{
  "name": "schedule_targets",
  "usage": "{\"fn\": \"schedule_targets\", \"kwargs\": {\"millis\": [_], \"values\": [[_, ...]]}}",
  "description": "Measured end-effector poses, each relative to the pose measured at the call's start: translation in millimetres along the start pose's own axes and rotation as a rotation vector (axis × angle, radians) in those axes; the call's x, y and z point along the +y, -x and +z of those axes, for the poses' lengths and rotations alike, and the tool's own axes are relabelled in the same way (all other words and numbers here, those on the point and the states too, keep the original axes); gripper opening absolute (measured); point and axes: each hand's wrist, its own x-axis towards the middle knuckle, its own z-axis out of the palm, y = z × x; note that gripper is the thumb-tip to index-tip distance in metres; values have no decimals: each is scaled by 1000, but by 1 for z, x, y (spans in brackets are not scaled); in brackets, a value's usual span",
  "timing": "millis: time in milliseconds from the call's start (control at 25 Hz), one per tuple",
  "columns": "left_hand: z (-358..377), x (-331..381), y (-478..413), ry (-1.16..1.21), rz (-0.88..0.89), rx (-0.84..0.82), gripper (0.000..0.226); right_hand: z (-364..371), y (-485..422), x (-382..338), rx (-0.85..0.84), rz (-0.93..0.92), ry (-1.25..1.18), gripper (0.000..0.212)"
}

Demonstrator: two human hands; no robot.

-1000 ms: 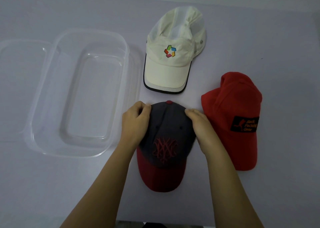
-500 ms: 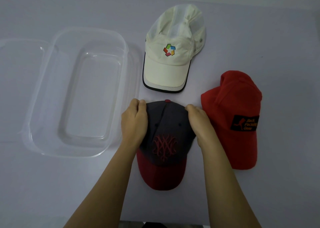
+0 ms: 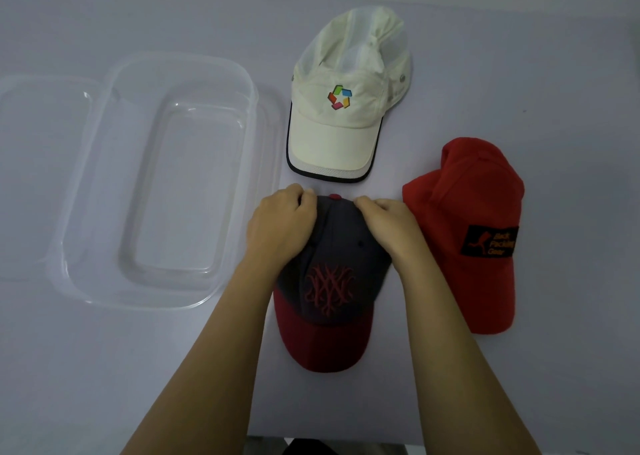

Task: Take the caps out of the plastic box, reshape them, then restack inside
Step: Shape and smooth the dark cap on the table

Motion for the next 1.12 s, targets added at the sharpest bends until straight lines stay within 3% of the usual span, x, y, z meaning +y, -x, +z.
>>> {"fn": "schedule_targets", "kwargs": {"millis": [160,400,520,600,680,920,1120], "values": [[2,4,3,-81,-25,-16,40,3,2,-1,11,-20,79,35],[7,-9,39,79,207,254,40,6,43,22,102,-343,-147,43],[23,-26,75,206,123,190,56,24,71,57,115,-333,-231,67],[32,-34,83,252,50,151,63,35,78,73,86,-308,-197,90],[35,-35,76,267,46,136,66,41,74,77,106,-329,-130,98],[31,-35,66,236,99,141,67,44,68,76,129,-360,-93,101],[32,-20,87,159,388,334,61,10,96,84,320,-585,-80,74]]}}
